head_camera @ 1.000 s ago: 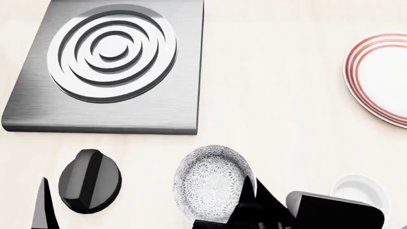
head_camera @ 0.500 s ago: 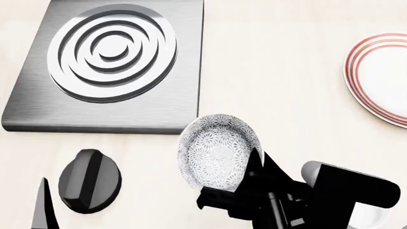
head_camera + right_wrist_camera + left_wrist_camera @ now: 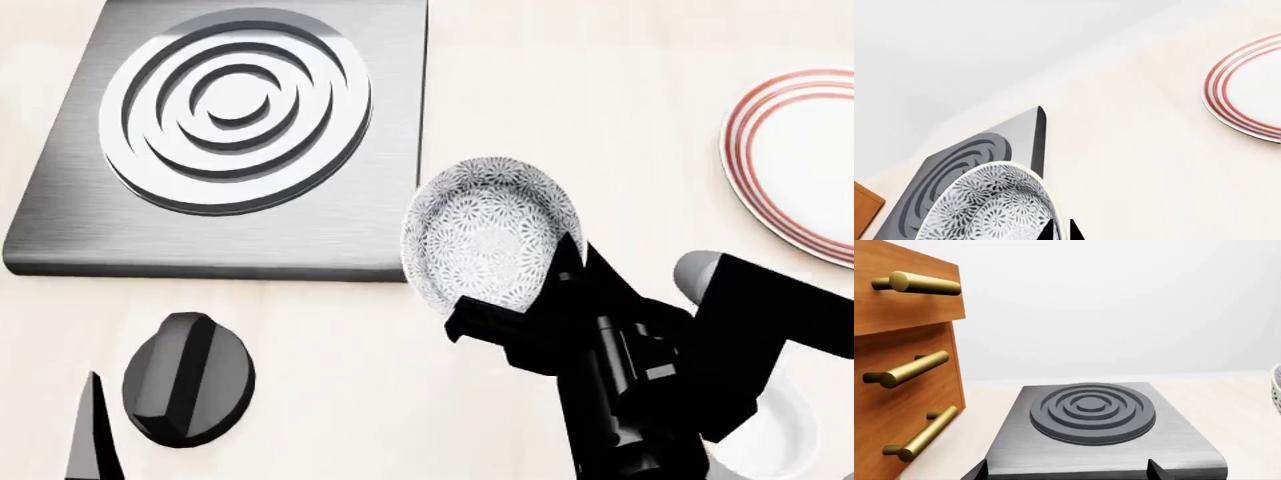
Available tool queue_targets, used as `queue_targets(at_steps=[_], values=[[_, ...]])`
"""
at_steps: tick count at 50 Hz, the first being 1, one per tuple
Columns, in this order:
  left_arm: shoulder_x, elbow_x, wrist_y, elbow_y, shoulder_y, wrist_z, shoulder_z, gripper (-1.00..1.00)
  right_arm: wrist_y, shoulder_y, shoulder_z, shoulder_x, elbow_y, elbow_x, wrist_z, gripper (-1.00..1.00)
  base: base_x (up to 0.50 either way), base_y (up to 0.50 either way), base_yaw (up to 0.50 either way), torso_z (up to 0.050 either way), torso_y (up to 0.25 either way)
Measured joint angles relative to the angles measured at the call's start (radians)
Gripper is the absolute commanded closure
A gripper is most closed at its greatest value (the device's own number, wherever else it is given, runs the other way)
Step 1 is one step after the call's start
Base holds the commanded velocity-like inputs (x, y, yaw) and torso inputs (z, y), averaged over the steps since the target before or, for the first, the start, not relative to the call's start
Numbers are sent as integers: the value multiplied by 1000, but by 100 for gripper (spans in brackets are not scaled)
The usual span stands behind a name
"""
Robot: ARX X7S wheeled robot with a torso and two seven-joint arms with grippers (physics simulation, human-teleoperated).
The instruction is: Pick the akita bowl next to the ramekin and place it on the plate.
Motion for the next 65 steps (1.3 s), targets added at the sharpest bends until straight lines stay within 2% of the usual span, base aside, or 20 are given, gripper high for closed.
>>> queue_targets(at_steps=[65], values=[[-12,-11,13,-25,-9,-11,11,-100,-198,393,48,-2,511,-101,-21,100,0,0,0,0,0]])
